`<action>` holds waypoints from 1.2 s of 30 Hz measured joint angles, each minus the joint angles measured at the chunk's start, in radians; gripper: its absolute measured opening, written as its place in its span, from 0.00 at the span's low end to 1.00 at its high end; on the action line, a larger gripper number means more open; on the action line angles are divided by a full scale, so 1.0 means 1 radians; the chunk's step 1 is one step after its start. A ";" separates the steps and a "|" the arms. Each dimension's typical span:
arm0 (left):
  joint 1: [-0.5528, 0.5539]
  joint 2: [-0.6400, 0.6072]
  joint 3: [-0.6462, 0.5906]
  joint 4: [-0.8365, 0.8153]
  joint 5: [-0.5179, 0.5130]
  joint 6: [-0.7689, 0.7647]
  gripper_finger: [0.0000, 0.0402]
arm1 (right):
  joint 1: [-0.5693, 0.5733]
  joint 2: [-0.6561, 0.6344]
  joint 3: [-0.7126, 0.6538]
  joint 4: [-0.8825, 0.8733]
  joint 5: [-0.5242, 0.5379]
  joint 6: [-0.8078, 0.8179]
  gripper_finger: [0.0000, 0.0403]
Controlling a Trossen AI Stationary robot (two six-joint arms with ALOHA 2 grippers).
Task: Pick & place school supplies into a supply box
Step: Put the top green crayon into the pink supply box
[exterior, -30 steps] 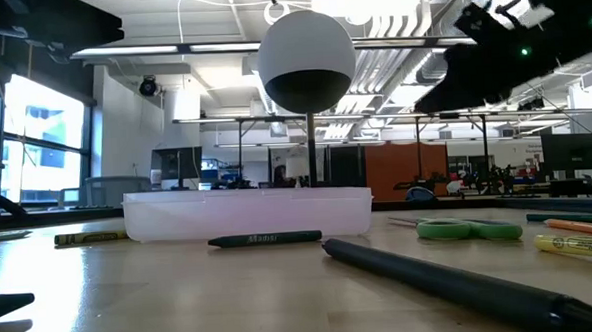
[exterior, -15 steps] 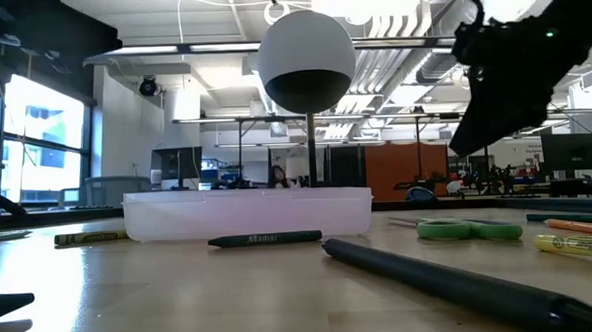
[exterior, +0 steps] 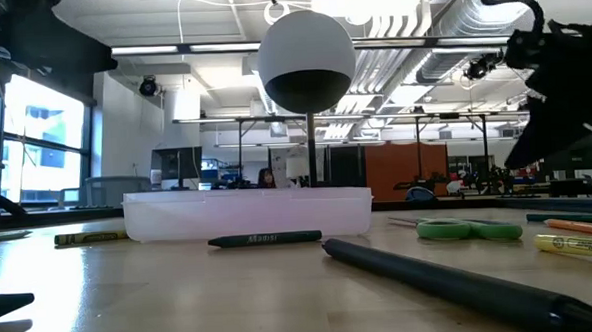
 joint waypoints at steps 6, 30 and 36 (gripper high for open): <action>0.000 0.000 0.000 -0.056 0.000 -0.071 0.45 | 0.025 0.115 0.000 -0.067 -0.023 0.045 0.32; 0.000 0.000 0.000 -0.039 -0.003 -0.105 0.45 | 0.051 -0.052 -0.469 0.583 0.050 -0.088 0.32; 0.000 0.000 0.000 -0.041 -0.003 -0.105 0.45 | 0.052 -0.053 -0.566 0.797 0.060 -0.280 0.31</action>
